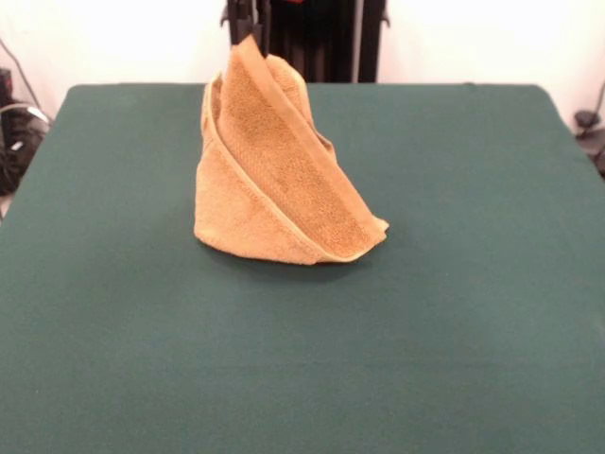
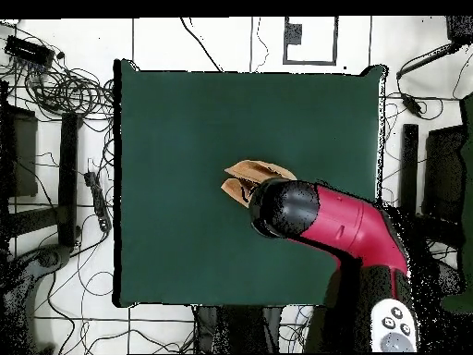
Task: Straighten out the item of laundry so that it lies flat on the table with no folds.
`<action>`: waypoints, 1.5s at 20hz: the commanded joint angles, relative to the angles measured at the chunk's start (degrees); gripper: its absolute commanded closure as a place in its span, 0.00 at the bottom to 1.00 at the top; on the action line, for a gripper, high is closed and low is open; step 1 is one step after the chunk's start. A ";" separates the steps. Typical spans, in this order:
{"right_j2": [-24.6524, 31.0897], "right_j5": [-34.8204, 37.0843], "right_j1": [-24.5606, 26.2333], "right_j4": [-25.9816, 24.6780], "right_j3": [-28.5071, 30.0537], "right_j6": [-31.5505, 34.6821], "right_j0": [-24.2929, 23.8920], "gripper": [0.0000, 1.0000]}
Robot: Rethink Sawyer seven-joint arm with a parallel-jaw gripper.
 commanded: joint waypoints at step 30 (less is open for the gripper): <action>-0.12 -8.91 8.68 16.32 -3.34 22.91 11.03 1.00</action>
